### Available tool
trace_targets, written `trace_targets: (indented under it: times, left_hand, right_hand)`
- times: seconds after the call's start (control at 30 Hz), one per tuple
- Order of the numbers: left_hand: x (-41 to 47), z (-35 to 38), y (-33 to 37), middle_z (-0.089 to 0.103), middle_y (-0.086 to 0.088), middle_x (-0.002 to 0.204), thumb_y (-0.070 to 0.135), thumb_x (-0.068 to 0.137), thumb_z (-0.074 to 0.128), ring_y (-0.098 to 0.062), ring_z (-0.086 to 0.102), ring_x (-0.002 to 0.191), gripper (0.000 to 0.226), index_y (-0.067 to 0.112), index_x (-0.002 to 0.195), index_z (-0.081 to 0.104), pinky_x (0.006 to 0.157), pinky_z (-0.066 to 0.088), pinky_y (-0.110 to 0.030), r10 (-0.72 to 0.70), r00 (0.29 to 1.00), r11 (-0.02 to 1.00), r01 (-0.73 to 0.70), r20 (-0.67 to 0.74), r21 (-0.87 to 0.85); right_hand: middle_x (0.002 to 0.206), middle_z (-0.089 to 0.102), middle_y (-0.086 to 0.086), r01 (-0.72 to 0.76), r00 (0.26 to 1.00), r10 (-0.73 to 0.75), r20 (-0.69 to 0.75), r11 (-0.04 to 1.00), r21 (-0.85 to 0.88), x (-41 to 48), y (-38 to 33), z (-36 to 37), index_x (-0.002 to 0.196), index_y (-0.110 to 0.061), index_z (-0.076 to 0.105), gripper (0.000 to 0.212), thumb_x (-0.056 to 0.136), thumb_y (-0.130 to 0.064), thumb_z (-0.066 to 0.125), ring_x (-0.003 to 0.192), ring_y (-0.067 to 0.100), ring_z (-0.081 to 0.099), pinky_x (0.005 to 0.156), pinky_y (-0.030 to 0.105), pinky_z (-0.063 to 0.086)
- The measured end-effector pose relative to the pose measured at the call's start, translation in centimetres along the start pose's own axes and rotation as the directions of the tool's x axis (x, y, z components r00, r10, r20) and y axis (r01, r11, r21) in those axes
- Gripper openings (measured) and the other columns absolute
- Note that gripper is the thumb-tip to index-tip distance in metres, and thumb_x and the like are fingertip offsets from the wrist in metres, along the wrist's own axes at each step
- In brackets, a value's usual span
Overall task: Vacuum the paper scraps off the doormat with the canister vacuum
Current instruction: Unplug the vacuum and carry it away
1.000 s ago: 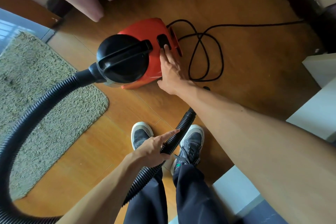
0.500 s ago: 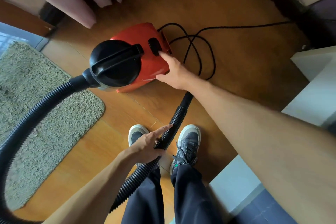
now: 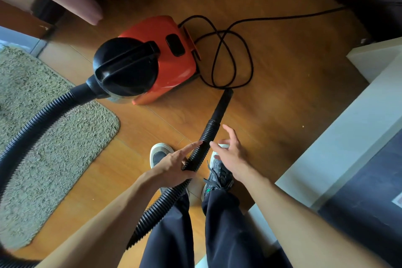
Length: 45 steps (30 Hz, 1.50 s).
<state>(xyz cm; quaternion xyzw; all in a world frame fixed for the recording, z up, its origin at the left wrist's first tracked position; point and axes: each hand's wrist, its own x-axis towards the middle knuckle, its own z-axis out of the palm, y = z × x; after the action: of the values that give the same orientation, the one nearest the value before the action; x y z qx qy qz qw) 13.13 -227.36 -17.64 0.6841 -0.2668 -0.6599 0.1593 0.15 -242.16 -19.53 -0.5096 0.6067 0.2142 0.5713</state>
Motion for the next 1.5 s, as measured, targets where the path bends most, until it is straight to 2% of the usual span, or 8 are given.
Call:
trace_targets:
  times: [0.17, 0.33, 0.53, 0.7, 1.0, 1.23, 1.4, 1.5]
  left_hand:
    - [0.8, 0.6, -0.1, 0.060, -0.006, 0.131, 0.021, 0.085, 0.073, -0.021, 0.062, 0.112, 0.092, 0.060, 0.146, 0.017, 0.097, 0.053, -0.041, -0.037, 0.999, 0.999, 0.037, 0.013, -0.008]
    - [2.7, 1.5, 1.2, 0.061, -0.002, 0.114, 0.021, 0.088, 0.073, -0.019, 0.067, 0.094, 0.089, 0.052, 0.150, 0.018, 0.080, 0.055, -0.028, -0.064, 0.997, 0.998, 0.063, 0.038, 0.016]
    - [4.6, 2.5, 2.7, 0.059, -0.003, 0.122, 0.017, 0.089, 0.067, -0.016, 0.068, 0.080, 0.086, 0.053, 0.149, 0.018, 0.069, 0.057, -0.025, -0.074, 0.997, 0.997, 0.074, 0.028, 0.022]
    - [3.7, 2.6, 2.5, 0.062, -0.009, 0.120, 0.016, 0.090, 0.066, -0.021, 0.063, 0.094, 0.082, 0.045, 0.152, 0.021, 0.085, 0.053, -0.032, -0.113, 0.992, 0.983, 0.104, 0.051, 0.154]
    - [6.1, 1.6, -0.7, 0.056, -0.017, 0.139, 0.009, 0.092, 0.062, -0.032, 0.067, 0.097, 0.078, 0.043, 0.151, 0.026, 0.083, 0.057, -0.044, -0.119, 0.991, 0.945, 0.131, -0.058, 0.301]
    - [8.3, 0.7, -3.8, 0.063, -0.009, 0.125, 0.018, 0.094, 0.063, -0.014, 0.055, 0.062, 0.073, 0.045, 0.151, 0.026, 0.058, 0.046, -0.028, -0.111, 0.984, 0.904, 0.159, -0.142, 0.396]
    - [9.3, 1.5, -5.9, 0.065, -0.011, 0.116, 0.020, 0.090, 0.068, -0.023, 0.059, 0.080, 0.077, 0.042, 0.150, 0.025, 0.062, 0.042, -0.030, -0.099, 0.989, 0.893, 0.139, -0.114, 0.428]
    - [9.3, 2.1, -6.2, 0.066, -0.010, 0.106, 0.019, 0.087, 0.071, -0.023, 0.056, 0.075, 0.079, 0.039, 0.149, 0.026, 0.058, 0.039, -0.028, -0.118, 0.988, 0.892, 0.151, -0.105, 0.425]
  right_hand:
    - [0.106, 0.065, -0.001, 0.008, 0.999, -0.013, 0.038, 0.994, 0.112, 0.5, 0.9, -0.1, 0.129, -0.060, 0.038, 0.073, 0.080, -0.025, 0.078, 0.083, 0.018, 0.072, 0.081, 0.044, 0.060]
    - [0.111, 0.062, -0.003, -0.029, 0.997, 0.017, 0.069, 0.985, 0.170, 1.4, 1.1, -0.8, 0.138, -0.061, 0.025, 0.094, 0.078, -0.016, 0.081, 0.101, 0.018, 0.067, 0.095, 0.044, 0.055]
    - [0.119, 0.063, 0.006, -0.038, 0.998, 0.046, -0.039, 0.981, 0.191, 3.5, 0.9, -2.5, 0.133, -0.066, 0.021, 0.097, 0.079, -0.009, 0.078, 0.099, 0.019, 0.065, 0.077, 0.036, 0.057]
    - [0.129, 0.055, 0.011, -0.017, 0.983, 0.059, -0.171, 0.971, 0.238, 5.1, 0.7, -3.5, 0.133, -0.062, 0.021, 0.098, 0.080, 0.002, 0.073, 0.102, 0.027, 0.065, 0.084, 0.045, 0.059]
    - [0.127, 0.055, 0.006, 0.021, 0.982, 0.023, -0.186, 0.973, 0.232, 8.4, 1.2, -1.2, 0.142, -0.056, 0.015, 0.098, 0.083, -0.003, 0.073, 0.096, 0.022, 0.065, 0.059, 0.017, 0.047]
    - [0.127, 0.058, 0.007, 0.067, 0.980, -0.019, -0.199, 0.968, 0.242, 11.0, 2.0, 1.4, 0.143, -0.051, 0.011, 0.098, 0.082, -0.003, 0.073, 0.092, 0.018, 0.065, 0.064, 0.021, 0.049]
    - [0.105, 0.069, 0.002, 0.112, 0.978, -0.080, -0.191, 0.979, 0.168, 12.4, 3.7, 2.1, 0.147, -0.038, 0.012, 0.096, 0.082, -0.005, 0.074, 0.090, 0.015, 0.069, 0.088, 0.037, 0.056]
    - [0.094, 0.068, 0.000, 0.148, 0.972, -0.128, -0.199, 0.985, 0.088, 12.5, 4.2, 2.5, 0.152, -0.028, 0.013, 0.098, 0.081, -0.003, 0.076, 0.087, 0.016, 0.069, 0.090, 0.040, 0.056]
